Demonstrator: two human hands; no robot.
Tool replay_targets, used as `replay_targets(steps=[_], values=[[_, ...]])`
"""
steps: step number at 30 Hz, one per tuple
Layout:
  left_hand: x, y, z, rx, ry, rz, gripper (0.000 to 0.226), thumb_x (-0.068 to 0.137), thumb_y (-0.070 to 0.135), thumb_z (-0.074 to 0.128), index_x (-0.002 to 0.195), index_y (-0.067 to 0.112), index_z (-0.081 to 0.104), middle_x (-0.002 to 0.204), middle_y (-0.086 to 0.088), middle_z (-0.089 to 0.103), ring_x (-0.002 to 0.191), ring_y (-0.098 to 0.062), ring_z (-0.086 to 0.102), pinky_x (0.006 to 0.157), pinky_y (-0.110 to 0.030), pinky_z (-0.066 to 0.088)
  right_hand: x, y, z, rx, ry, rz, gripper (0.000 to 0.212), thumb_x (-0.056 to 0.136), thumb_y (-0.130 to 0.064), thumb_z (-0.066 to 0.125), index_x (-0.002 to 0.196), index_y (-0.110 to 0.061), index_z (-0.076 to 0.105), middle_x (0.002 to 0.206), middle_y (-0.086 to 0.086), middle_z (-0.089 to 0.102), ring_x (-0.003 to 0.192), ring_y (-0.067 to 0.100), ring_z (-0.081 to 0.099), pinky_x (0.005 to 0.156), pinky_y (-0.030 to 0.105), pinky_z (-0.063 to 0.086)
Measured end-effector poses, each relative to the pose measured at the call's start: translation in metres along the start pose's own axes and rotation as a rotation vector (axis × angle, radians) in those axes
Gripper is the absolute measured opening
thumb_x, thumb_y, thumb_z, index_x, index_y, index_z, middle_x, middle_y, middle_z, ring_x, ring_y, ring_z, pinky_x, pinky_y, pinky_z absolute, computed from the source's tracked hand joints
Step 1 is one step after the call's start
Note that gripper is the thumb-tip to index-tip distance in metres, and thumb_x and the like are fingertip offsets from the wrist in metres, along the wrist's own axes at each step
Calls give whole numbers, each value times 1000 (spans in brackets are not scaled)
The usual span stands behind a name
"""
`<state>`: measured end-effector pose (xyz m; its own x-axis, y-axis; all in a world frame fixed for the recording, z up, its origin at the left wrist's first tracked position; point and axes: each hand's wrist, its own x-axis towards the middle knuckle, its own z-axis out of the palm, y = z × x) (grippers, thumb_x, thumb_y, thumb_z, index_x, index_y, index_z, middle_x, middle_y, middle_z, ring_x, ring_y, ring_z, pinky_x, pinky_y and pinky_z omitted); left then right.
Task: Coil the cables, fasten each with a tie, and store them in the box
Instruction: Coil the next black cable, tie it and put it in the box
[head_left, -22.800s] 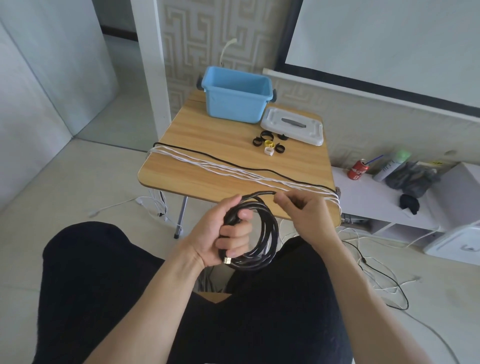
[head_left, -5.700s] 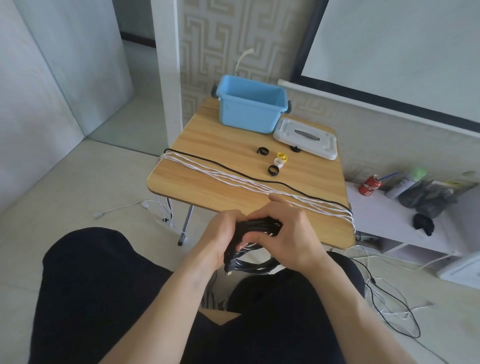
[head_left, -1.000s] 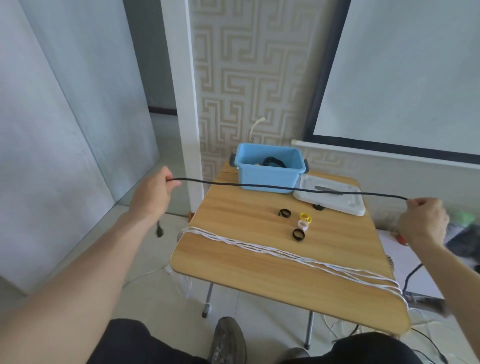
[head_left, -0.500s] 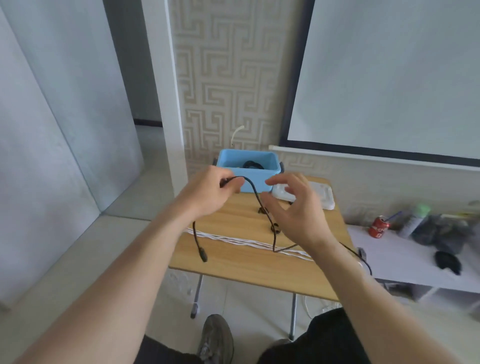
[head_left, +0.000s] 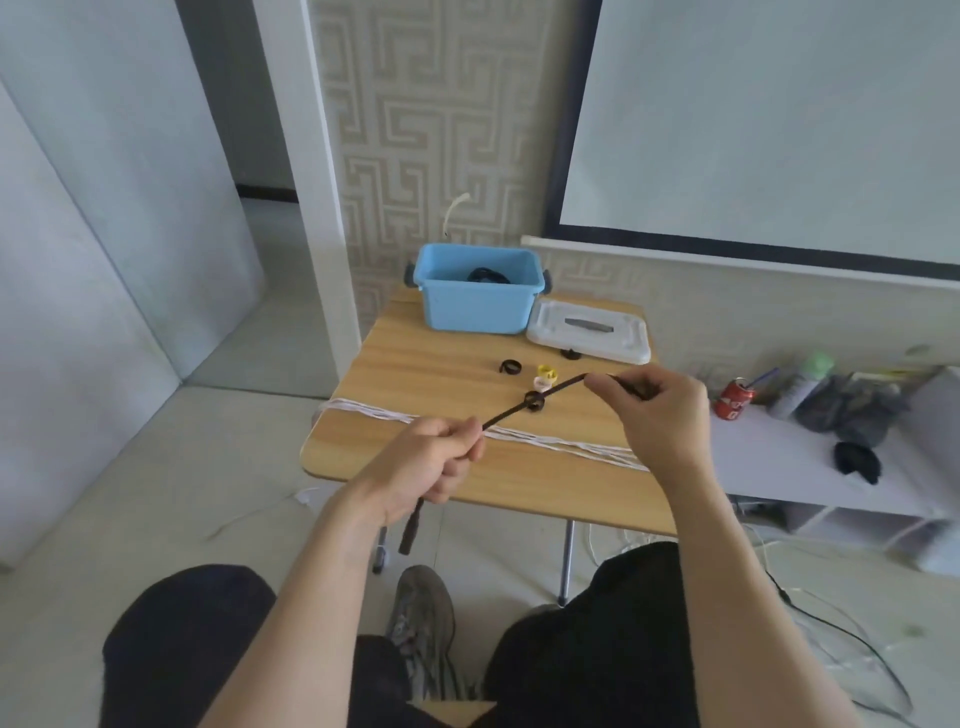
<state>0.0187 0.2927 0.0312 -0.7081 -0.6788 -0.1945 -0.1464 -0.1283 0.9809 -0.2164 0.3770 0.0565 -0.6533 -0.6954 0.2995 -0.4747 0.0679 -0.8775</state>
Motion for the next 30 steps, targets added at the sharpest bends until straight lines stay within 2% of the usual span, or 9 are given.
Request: replay_targets(steps=[5,10,12,14,17,22,26,28,30], values=[[-2,-27,-4,-53,71,-64,34,107,29,44,78,12,50,55,3,24,41,-11,16,38,-19,15,14,36,-49,-414,-181,71,33,63,-41,93,70,-17,72,58,-3,60,54,10,50,52,25,38],[7,-37,-3,-263,337,-14,37,109,32,39,80,11,50,52,7,25,42,-10,18,36,-19,17,30,74,-101,-683,-123,124,20,90,-28,75,89,-9,79,69,4,70,69,25,64,67,36,52],[10,-37,5,-470,357,-12,35,109,27,37,84,11,54,55,7,28,44,-9,20,38,-21,17,28,77,-105,-747,-176,172,19,91,-29,73,95,-11,77,75,4,72,76,27,66,68,35,50],[10,-34,19,-708,282,-18,28,107,19,36,93,9,58,60,6,32,47,-10,25,41,-22,20,17,72,-93,-675,-336,165,24,86,-32,79,105,-17,73,82,-1,72,77,22,67,68,31,47],[5,-33,45,-857,145,37,21,105,15,38,104,9,58,67,3,37,53,-12,31,47,-24,26,-19,51,-48,-344,-545,125,32,89,-39,74,116,-32,59,85,-5,73,63,5,68,59,25,47],[-5,-38,64,-887,66,67,25,105,19,37,109,9,59,65,3,32,48,-11,28,46,-24,26,-67,33,15,-32,-396,8,27,105,-42,43,116,-28,63,77,-7,65,62,2,55,62,19,44],[-15,-35,54,-1063,154,8,34,103,29,41,73,16,50,56,7,20,44,-10,12,39,-24,13,-92,48,26,59,-454,-13,33,91,-54,65,102,-23,65,63,-10,47,58,4,44,56,19,37],[-16,-39,44,-1209,228,4,38,104,30,41,69,17,47,55,8,21,40,-9,15,36,-22,15,-103,57,24,134,-501,6,47,80,-60,69,102,-18,66,62,-10,44,58,6,41,56,20,35],[-16,-44,37,-1393,243,30,34,105,26,39,76,15,51,55,9,25,38,-7,21,35,-21,20,-114,64,23,221,-494,70,48,84,-62,63,99,-17,68,62,-9,45,58,7,41,56,22,34]])
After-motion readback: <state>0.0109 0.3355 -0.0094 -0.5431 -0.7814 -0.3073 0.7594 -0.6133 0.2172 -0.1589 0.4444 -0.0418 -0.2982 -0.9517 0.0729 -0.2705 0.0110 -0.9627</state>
